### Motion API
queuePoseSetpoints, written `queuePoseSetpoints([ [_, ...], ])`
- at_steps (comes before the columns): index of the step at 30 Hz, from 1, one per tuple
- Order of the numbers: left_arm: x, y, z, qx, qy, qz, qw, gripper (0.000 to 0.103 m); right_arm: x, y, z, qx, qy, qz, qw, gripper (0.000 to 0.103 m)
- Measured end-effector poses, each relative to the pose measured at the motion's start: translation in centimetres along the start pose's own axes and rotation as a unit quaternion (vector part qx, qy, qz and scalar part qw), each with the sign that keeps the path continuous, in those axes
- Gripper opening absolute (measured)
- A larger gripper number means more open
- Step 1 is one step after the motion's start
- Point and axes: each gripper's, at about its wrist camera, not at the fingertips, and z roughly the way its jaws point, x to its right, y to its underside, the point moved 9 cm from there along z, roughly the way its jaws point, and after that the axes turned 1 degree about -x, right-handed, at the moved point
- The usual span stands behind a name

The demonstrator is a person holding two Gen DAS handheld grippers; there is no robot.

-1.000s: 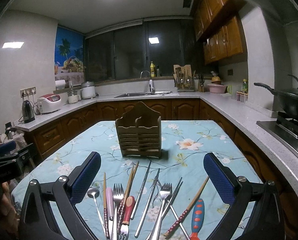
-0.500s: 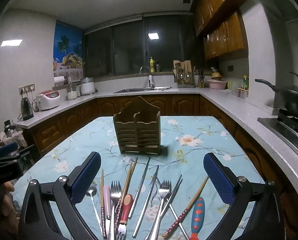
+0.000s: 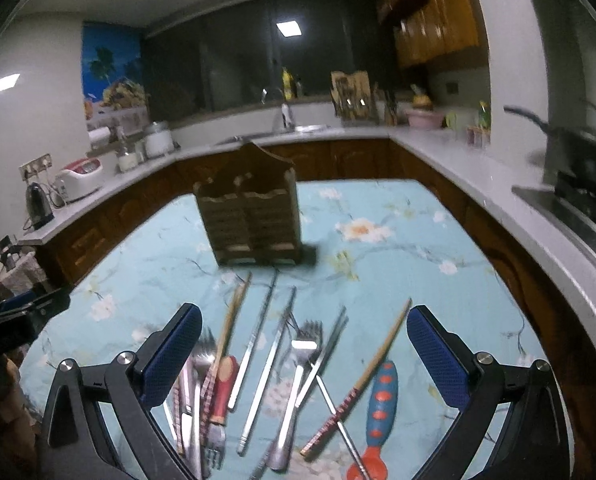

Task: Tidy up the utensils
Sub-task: 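Lower the left tool onto a wooden chopstick and close it while the right tool grasps another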

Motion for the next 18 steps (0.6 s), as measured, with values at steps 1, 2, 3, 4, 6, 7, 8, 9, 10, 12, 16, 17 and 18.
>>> queuePoseSetpoints([
  [1,-0.1,-0.1,0.5,-0.009,0.002,-0.001,1.0,0.102,0.5,0.3,0.5,-0.01,0.001,0.006,1.0,0.103],
  [2,0.0,-0.3,0.8,-0.014,0.004,-0.002,0.9999,0.102,0.9,0.5,0.8,-0.017,0.003,0.01,1.0,0.103],
  [3,0.0,-0.5,1.2,-0.021,0.007,-0.004,0.9997,0.102,1.4,0.7,1.2,-0.023,0.005,0.014,1.0,0.102],
  [4,0.0,-0.7,1.7,-0.031,0.009,-0.006,0.9995,0.102,1.8,0.9,1.6,-0.029,0.007,0.018,0.999,0.102],
  [6,0.0,-0.9,2.6,-0.043,0.011,-0.008,0.999,0.101,2.8,1.1,2.4,-0.044,0.013,0.029,0.999,0.102],
  [7,-0.2,-1.1,3.1,-0.049,0.011,-0.011,0.9986,0.101,3.2,1.1,2.7,-0.049,0.015,0.034,0.998,0.102],
  [8,-0.2,-1.2,3.6,-0.053,0.012,-0.013,0.9984,0.101,3.8,1.2,3.1,-0.055,0.02,0.037,0.998,0.102],
  [9,-0.1,-1.3,4.3,-0.059,0.013,-0.013,0.9981,0.101,4.2,1.3,3.5,-0.061,0.024,0.038,0.997,0.102],
  [10,-0.1,-1.5,5.0,-0.072,0.014,-0.013,0.9972,0.101,4.5,1.3,3.8,-0.066,0.027,0.04,0.997,0.102],
  [12,0.1,-1.7,6.5,-0.082,0.015,-0.011,0.9965,0.101,5.3,1.4,4.7,-0.079,0.031,0.045,0.995,0.101],
  [16,0.6,-2.1,9.3,-0.112,0.018,-0.003,0.9936,0.094,6.7,1.8,6.6,-0.107,0.038,0.06,0.992,0.096],
  [17,0.9,-2.3,10.0,-0.119,0.014,0.003,0.9928,0.093,7.0,1.9,7.0,-0.113,0.041,0.062,0.991,0.093],
  [18,1.2,-2.4,10.7,-0.125,0.014,0.007,0.9921,0.089,7.3,2.0,7.4,-0.121,0.042,0.065,0.99,0.089],
])
